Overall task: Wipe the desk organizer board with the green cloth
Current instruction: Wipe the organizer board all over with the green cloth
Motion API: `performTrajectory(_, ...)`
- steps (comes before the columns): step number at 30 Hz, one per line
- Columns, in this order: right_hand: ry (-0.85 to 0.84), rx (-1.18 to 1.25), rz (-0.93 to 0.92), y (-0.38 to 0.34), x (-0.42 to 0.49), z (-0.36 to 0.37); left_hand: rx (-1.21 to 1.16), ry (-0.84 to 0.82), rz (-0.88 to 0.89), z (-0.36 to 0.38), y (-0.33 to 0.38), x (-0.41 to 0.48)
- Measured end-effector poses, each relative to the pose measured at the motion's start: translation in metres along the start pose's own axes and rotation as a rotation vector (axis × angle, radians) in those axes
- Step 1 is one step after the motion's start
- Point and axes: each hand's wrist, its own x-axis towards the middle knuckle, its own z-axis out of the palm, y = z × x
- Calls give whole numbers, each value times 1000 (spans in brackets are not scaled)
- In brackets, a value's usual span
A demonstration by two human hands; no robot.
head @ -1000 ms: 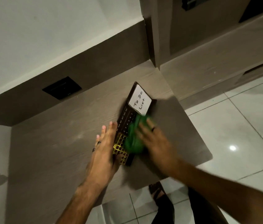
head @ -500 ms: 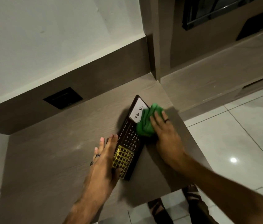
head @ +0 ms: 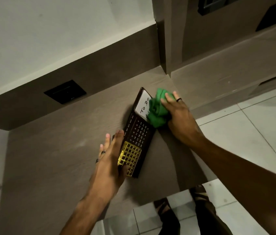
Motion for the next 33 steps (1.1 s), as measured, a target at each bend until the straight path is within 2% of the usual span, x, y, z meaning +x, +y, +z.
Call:
performTrajectory(3,73,-7,46,-12,-9,5,10,4,-54,3,1,3)
performTrajectory(6,109,36,-76,-36,-64,23,-6,14,-64,6,-1,4)
performTrajectory(8,25,80,-227,-53,-104,36,-12,8,-29,6,-2,3)
performTrajectory(10,-142,67,-377,-68,-136,43,16,5,18,7,-1,2)
performTrajectory(12,-259,22,-461,-76,-153,41,3,36,52,7,-1,1)
performTrajectory(14,-226,124,-434,-77,-156,32,-28,70,84,5,-2,0)
performTrajectory(16,-149,291,-288,-73,-151,14,-72,107,109,8,-3,-1)
performTrajectory(20,24,500,-103,-66,-124,-17,-333,255,-117,15,3,-14)
performTrajectory(23,79,537,-47,-76,-110,-21,-385,338,-163,20,3,-20)
performTrajectory(25,43,511,-136,-94,-115,-12,-445,328,-133,22,9,-23)
performTrajectory(29,-96,348,-487,-108,-119,12,-513,374,-118,20,13,-25)
performTrajectory(31,-103,291,-451,-96,-99,10,-448,277,-91,21,7,-22)
performTrajectory(33,-82,261,-355,-89,-84,3,-335,256,-79,22,-1,-20)
